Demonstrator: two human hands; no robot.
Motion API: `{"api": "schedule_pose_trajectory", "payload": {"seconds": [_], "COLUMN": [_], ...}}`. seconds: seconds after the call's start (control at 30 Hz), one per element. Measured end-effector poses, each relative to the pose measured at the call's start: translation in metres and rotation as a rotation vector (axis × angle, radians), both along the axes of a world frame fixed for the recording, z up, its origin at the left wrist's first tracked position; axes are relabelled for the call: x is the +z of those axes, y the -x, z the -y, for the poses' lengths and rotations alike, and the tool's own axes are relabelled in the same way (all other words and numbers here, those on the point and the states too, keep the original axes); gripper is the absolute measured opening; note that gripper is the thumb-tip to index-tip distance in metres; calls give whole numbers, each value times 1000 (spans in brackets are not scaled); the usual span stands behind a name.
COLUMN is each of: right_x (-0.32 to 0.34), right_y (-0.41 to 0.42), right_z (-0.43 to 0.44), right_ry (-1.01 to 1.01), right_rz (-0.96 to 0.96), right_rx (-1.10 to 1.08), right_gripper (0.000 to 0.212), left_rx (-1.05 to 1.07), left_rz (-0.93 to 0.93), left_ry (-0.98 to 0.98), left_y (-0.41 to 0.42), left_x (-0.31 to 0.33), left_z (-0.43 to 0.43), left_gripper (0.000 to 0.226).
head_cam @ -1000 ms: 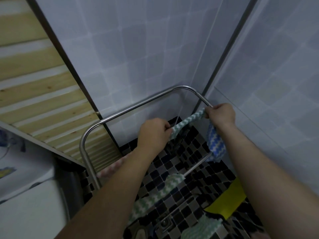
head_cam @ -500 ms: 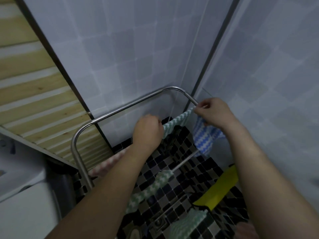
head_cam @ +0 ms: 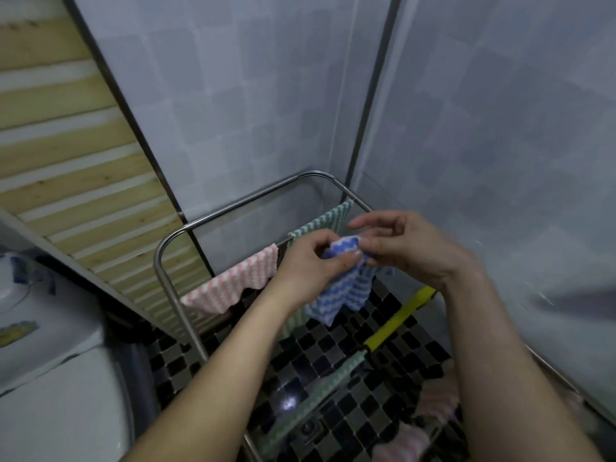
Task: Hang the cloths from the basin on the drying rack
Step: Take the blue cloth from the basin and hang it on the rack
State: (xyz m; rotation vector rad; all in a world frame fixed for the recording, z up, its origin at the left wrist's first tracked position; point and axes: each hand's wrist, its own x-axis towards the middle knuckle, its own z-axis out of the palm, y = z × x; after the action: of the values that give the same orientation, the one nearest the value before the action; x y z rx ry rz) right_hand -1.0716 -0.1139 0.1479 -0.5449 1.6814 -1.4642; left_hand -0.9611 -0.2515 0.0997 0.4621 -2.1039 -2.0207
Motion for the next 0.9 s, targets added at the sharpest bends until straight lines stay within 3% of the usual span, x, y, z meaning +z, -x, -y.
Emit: {"api": "schedule_pose_trajectory", "payload": {"seconds": [0.23,0.33,0.4,0.5,0.63,0.7,0.77,0.9], "right_x": [3,-2,-11,-19,-20,-27,-38,-52], "right_y": [-25,-31,-31,-32,-34,-34,-31,-24], "right_z": [-21,-21,-24,-36,-58,-68,-72,-65], "right_ry": [-177,-468,-544,-459,-303,-99,57,84], "right_rz": [-381,-806,-942,-752,-88,182,321,261], "right_rx": [188,186,97,-116,-263,-309,-453,-627], "right_gripper": [28,10,10,13,19,21,19,16], "left_rx": [-8,-23,-26,42,104,10,-98,-177], "left_rz": [-39,-1,-10,-37,-55,-1,139,322], "left_ry": [89,118,98,149,792,795,722,654], "left_y": [-36,-42,-44,-46,-52,-53,-52,-50], "left_x": [29,36,41,44,31,23,15,-2], "left_z": [-7,-14,-18,-20,-21,-22,-23,-24], "left_gripper": [6,16,16,16,15,14,18,7]}}
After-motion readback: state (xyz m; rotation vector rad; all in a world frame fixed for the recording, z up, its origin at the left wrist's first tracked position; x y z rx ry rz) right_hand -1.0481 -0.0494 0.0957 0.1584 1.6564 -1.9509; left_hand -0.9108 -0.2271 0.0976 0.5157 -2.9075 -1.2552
